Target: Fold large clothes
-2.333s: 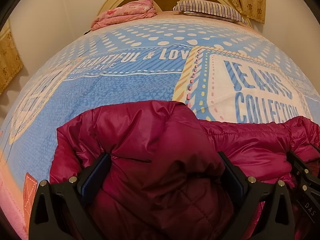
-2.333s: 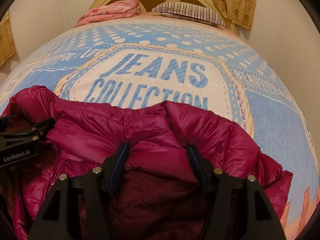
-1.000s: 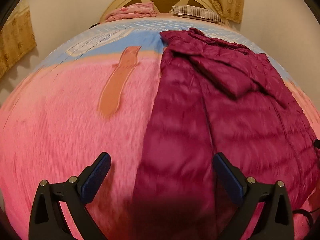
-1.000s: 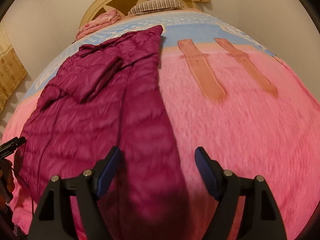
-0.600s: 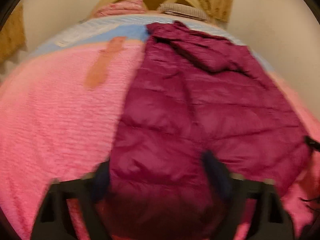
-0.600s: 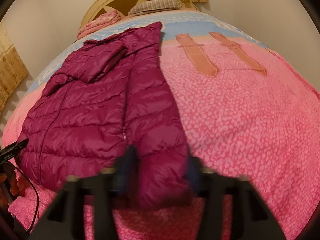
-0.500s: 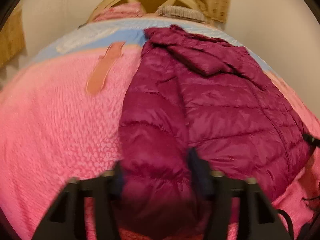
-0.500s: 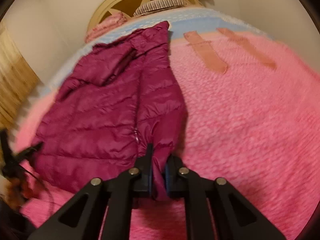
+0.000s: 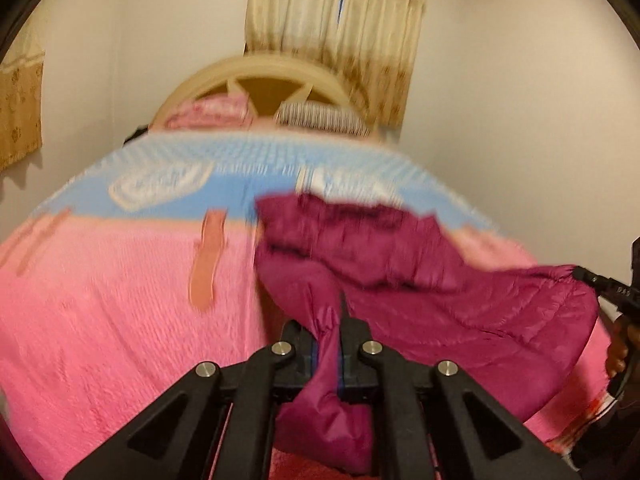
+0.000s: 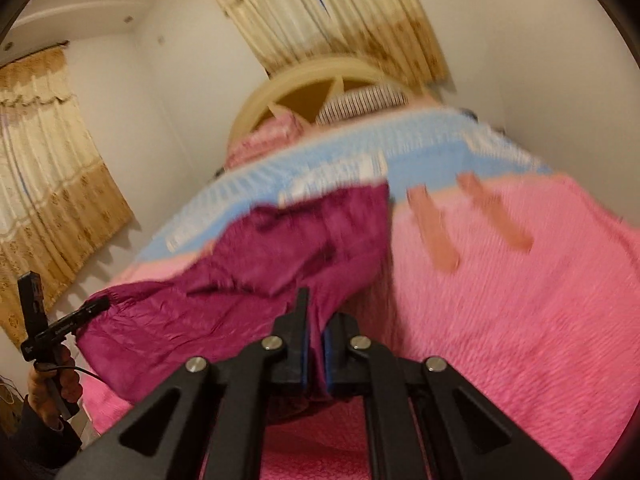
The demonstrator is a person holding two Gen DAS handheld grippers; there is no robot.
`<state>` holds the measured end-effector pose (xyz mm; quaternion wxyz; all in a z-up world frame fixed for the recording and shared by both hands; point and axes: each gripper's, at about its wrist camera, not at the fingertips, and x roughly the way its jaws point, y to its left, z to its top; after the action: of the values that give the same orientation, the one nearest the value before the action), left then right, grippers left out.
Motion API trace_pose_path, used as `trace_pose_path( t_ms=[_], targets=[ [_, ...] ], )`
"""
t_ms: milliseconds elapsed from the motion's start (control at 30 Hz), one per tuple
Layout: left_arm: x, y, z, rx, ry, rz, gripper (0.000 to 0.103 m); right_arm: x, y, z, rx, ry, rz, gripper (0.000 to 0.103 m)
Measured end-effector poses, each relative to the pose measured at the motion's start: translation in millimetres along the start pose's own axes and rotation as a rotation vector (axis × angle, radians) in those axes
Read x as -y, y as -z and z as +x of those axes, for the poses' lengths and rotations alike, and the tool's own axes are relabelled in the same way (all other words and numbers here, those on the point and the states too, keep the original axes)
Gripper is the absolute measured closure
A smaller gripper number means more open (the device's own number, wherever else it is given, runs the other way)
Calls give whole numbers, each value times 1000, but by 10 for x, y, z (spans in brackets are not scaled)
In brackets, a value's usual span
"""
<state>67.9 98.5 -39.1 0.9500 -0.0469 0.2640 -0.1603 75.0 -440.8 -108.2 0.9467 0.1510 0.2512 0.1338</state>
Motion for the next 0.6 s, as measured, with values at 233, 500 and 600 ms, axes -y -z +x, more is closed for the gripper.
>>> trace_pose_path(
  t_ms=[233, 500, 600],
  targets=[
    [1, -513, 324, 66, -25, 42, 98, -64, -531, 102, 106, 38, -68, 96],
    [-254, -880, 1540, 3, -111, 27, 96, 141, -1167, 1319, 89, 110, -34, 97],
    [-344, -967, 1873, -10, -148, 27, 94, 194, -1280, 1674, 77, 141, -59, 97]
  ],
)
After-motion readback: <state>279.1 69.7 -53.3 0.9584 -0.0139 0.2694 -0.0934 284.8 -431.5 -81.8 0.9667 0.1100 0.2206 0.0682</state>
